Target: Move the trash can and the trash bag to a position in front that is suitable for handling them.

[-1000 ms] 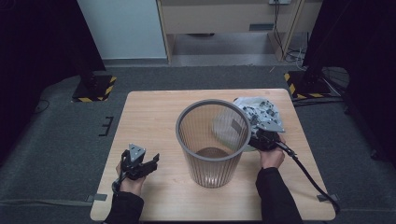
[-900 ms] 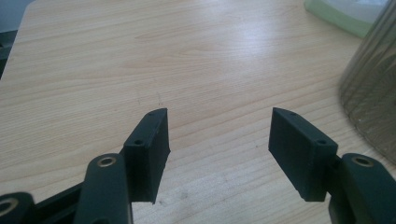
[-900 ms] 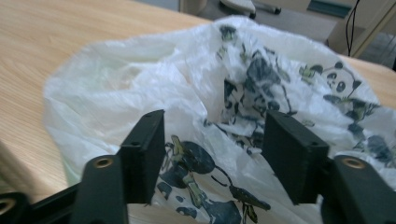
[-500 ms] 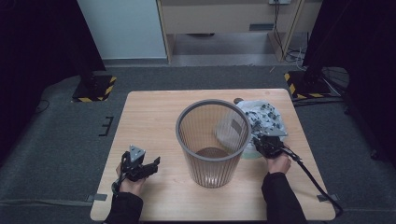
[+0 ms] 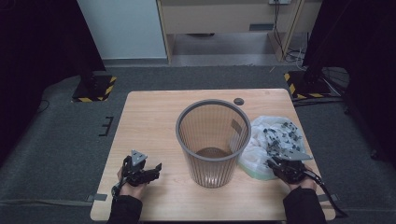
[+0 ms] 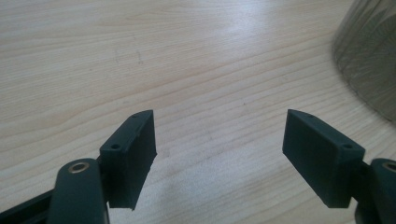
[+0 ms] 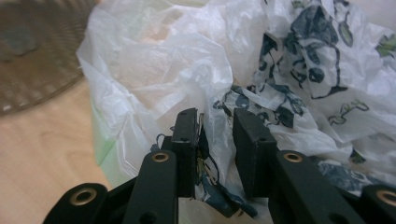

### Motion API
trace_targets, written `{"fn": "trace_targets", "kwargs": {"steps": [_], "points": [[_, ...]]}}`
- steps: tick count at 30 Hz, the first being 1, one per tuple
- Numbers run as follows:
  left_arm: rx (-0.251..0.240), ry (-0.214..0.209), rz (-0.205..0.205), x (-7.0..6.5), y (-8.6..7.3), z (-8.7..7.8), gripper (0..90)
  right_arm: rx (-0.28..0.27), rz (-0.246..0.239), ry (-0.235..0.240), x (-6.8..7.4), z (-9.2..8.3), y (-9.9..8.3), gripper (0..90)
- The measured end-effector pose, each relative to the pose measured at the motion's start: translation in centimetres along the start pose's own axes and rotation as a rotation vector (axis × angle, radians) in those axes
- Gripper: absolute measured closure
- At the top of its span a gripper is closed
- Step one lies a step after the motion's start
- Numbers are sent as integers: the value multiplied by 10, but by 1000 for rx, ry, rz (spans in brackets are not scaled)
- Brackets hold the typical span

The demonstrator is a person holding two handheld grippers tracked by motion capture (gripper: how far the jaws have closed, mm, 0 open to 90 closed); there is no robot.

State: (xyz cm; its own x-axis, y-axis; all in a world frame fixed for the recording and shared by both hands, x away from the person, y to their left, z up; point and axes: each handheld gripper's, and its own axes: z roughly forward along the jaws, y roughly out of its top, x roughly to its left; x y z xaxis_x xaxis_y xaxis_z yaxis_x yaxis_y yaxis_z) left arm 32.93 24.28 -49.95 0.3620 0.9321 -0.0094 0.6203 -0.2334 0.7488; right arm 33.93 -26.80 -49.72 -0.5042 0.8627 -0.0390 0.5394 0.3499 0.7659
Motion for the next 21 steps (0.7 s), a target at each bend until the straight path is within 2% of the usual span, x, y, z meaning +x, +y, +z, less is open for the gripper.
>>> {"fn": "trace_targets", "kwargs": {"steps": [6,8,9,10,12,13,15,19,21], "points": [[31,-10,-6,-2,-6,0,237,-38,0,5,8,-19,-7,629],[33,-14,-6,-2,-5,2,233,-106,30,-23,8,-28,-2,496],[34,-18,-7,-2,-5,4,232,-156,58,-33,6,-33,2,437],[37,-20,-5,-2,-5,4,232,-235,76,-46,3,-39,6,317],[46,-24,2,-2,-4,8,232,-268,87,-79,-1,-41,8,194],[48,-22,3,-2,-4,9,232,-275,93,-103,-3,-40,8,146],[49,-19,5,-2,-3,9,232,-269,98,-115,-7,-39,7,118],[41,-18,8,-2,-3,8,232,-203,139,-124,-14,-30,-1,26],[48,-16,8,-2,-3,10,232,-195,145,-148,-14,-28,-1,5]]}}
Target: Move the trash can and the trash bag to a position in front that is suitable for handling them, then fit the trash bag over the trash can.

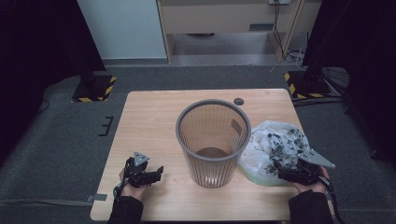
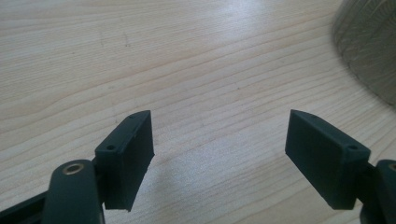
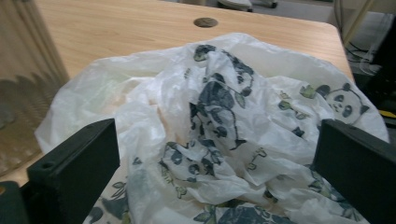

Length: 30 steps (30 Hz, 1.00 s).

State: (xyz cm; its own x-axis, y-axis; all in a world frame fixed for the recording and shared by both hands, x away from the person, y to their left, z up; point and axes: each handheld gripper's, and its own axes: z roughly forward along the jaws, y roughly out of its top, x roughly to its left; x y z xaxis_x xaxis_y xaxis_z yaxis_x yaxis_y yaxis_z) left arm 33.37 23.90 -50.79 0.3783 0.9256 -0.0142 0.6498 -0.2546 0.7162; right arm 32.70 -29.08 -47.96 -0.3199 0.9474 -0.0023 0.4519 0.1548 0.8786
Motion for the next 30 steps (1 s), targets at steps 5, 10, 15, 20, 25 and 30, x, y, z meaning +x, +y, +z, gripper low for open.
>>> {"fn": "trace_targets", "kwargs": {"steps": [5,10,15,20,25,30], "points": [[8,6,6,0,0,2,231,32,-23,-1,2,9,-4,5],[14,10,13,0,1,6,219,109,-38,-11,-2,27,-10,14],[37,4,5,1,1,11,202,200,1,39,-4,42,-20,85],[43,9,18,1,2,14,202,227,21,80,-6,46,-24,226],[59,10,27,-1,1,17,202,234,16,84,-5,49,-27,391],[61,7,28,-1,2,17,202,243,-19,86,1,57,-24,663]]}}
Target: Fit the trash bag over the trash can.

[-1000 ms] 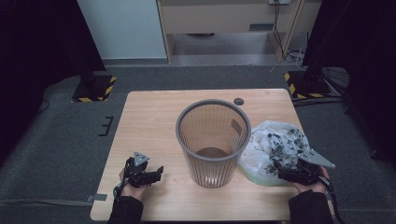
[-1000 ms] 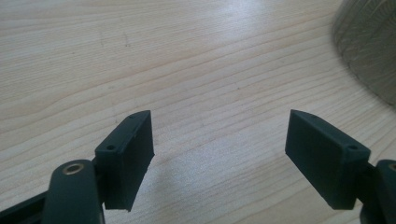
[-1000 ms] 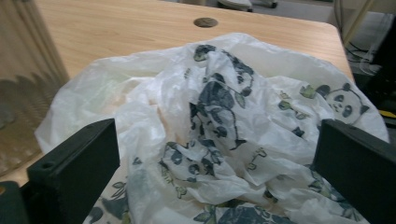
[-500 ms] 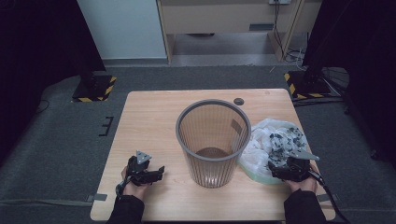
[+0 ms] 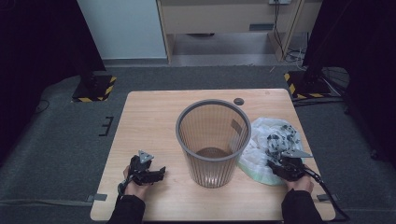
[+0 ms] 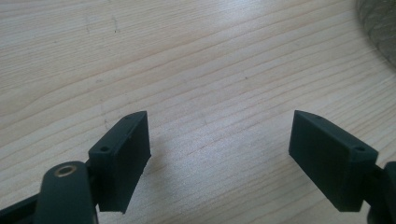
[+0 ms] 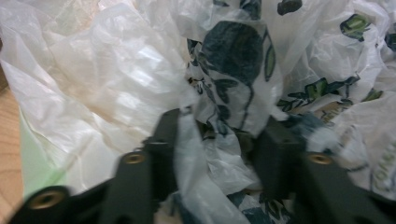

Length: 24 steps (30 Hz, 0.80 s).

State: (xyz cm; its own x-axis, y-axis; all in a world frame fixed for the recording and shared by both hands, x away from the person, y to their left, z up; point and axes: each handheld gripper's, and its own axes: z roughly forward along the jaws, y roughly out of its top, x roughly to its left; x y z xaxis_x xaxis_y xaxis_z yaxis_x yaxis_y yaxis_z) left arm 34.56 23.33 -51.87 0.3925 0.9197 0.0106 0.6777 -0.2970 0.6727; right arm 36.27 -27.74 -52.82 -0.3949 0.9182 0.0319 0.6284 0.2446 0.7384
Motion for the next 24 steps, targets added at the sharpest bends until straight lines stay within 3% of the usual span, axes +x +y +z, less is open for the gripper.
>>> {"fn": "trace_targets", "kwargs": {"steps": [2,5,11,24], "points": [[-3,-1,-1,0,0,0,202,3,-1,1,3,1,2,776],[0,-2,-1,1,0,0,202,-18,10,6,5,-3,5,837],[-1,1,0,0,0,0,202,-115,31,-7,3,-17,13,843],[-2,0,-2,1,0,0,202,-372,21,-75,8,-56,37,835]]}}
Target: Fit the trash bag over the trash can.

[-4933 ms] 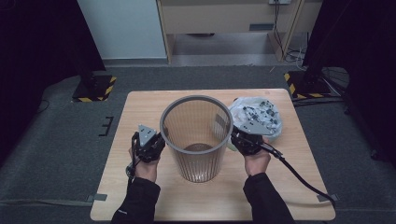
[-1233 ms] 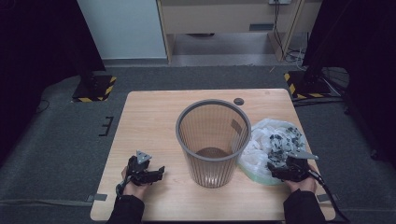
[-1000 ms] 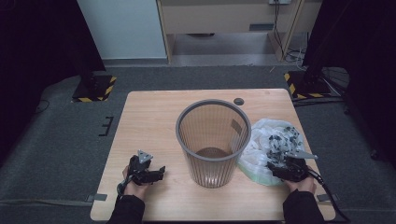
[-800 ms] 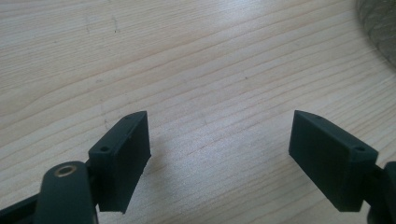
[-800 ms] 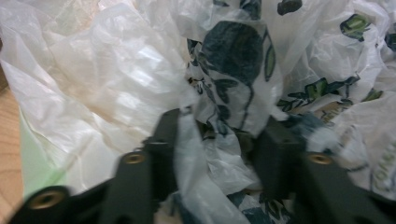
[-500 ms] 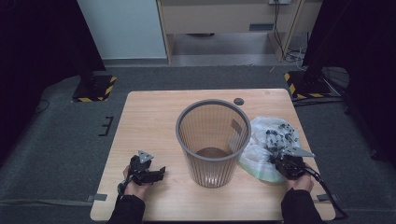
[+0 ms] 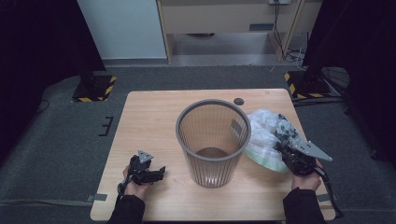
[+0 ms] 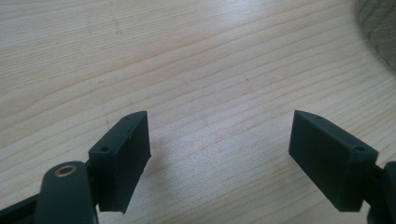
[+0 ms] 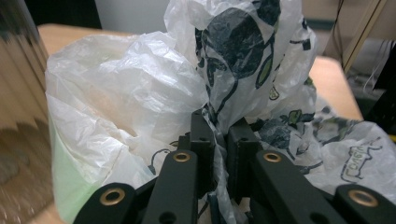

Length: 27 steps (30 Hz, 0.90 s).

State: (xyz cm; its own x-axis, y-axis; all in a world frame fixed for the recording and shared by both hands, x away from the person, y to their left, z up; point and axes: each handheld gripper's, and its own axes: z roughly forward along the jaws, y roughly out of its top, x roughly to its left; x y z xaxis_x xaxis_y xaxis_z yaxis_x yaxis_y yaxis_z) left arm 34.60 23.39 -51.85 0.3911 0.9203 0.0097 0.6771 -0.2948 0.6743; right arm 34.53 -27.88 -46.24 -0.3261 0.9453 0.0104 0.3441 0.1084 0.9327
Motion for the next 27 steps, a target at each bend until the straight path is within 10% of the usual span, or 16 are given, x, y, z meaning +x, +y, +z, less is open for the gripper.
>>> {"fn": "trace_targets", "kwargs": {"steps": [27], "points": [[4,1,5,0,0,1,202,-236,-139,-105,23,-42,85,832]]}}
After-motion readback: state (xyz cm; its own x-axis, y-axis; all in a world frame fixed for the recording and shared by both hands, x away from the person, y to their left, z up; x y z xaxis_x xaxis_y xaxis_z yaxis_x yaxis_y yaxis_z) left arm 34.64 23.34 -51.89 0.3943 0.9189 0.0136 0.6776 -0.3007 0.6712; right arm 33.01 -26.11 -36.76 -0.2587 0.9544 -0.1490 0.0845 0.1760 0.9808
